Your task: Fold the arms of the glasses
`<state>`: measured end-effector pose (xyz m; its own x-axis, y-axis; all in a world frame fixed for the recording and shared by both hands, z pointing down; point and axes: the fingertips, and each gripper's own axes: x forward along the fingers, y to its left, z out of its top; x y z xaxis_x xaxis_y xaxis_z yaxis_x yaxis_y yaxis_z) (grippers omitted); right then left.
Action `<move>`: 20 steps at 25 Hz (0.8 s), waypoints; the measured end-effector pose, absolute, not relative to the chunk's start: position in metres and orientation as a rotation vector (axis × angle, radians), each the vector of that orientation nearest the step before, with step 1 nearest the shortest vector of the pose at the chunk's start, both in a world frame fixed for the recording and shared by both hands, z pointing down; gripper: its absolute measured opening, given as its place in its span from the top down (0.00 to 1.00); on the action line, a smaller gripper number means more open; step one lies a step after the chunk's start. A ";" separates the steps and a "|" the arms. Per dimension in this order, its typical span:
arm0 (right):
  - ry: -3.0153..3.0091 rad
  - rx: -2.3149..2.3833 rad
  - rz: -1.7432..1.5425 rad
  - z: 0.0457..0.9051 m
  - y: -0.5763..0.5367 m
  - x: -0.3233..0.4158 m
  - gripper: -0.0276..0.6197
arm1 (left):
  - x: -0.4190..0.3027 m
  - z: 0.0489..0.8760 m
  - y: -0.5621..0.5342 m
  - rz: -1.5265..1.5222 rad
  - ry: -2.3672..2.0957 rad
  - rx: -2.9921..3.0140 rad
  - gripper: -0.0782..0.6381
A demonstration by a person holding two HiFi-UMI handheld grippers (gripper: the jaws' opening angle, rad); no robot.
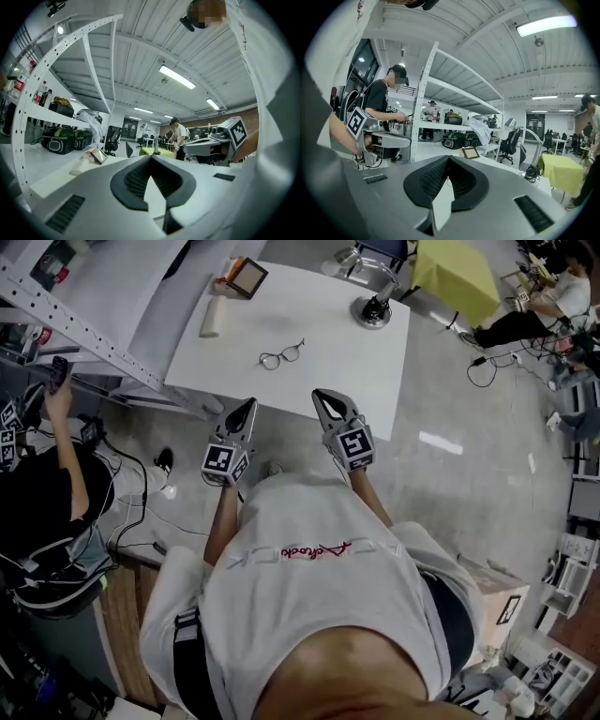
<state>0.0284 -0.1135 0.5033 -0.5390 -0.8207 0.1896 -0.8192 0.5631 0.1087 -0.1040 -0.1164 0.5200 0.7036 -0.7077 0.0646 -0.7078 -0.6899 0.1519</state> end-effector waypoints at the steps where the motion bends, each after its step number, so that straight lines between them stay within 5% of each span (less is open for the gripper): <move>1: -2.570 1.380 -0.003 0.504 -0.116 0.030 0.95 | -0.104 0.521 -0.120 0.006 -1.142 2.744 0.86; 20: -2.566 1.368 0.093 0.533 -0.200 0.060 0.95 | -0.091 0.551 -0.192 0.088 -1.166 2.658 0.86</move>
<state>0.0600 -0.2000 0.5326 -0.5370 -0.8108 0.2328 -0.8255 0.5619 0.0529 -0.0914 -0.1917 0.5509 0.6804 -0.7175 0.1492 -0.7318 -0.6541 0.1913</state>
